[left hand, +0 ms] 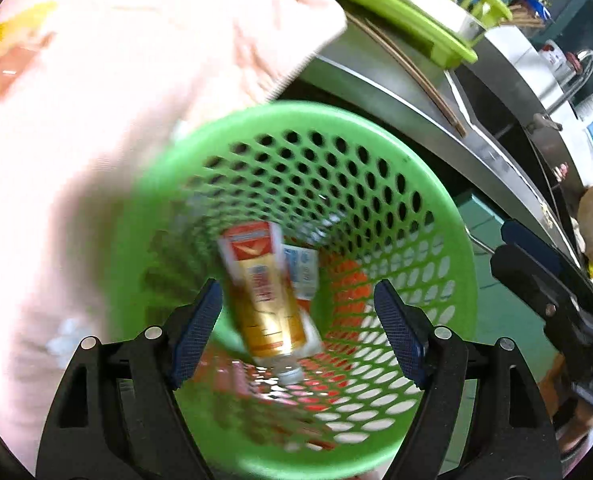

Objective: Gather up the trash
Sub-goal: 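Move both grippers back toward the black box and yellow wrapper on the towel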

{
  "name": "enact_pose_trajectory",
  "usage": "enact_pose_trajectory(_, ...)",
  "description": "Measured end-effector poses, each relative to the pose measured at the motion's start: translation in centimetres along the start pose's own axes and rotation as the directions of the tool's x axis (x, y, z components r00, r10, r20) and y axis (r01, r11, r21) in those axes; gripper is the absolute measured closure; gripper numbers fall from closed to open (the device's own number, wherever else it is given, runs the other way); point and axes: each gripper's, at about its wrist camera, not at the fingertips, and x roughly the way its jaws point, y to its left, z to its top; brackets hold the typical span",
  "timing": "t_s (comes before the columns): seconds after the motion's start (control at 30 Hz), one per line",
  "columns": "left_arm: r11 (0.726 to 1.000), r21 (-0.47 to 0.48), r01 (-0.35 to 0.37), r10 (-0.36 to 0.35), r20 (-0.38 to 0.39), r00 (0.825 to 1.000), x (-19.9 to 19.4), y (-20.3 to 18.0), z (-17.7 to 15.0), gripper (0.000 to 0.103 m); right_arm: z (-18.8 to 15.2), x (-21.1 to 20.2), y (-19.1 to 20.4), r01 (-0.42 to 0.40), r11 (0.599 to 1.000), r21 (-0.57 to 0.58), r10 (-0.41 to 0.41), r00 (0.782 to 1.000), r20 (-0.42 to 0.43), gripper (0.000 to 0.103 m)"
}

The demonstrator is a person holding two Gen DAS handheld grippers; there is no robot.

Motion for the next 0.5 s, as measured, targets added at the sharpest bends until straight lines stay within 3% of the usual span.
enact_pose_trajectory(0.23, 0.994, -0.031, -0.109, 0.111, 0.107, 0.988, -5.7, 5.0, -0.2, 0.026, 1.0, 1.0, 3.4, -0.044, 0.997, -0.063, 0.043, 0.999, -0.012, 0.036)
enact_pose_trajectory(0.5, 0.973, -0.062, -0.222, 0.230, 0.213, 0.949, -11.5, 10.2, -0.6, 0.026, 2.4, 2.2, 7.7, -0.100, 0.985, -0.140, 0.098, 0.995, -0.022, 0.036)
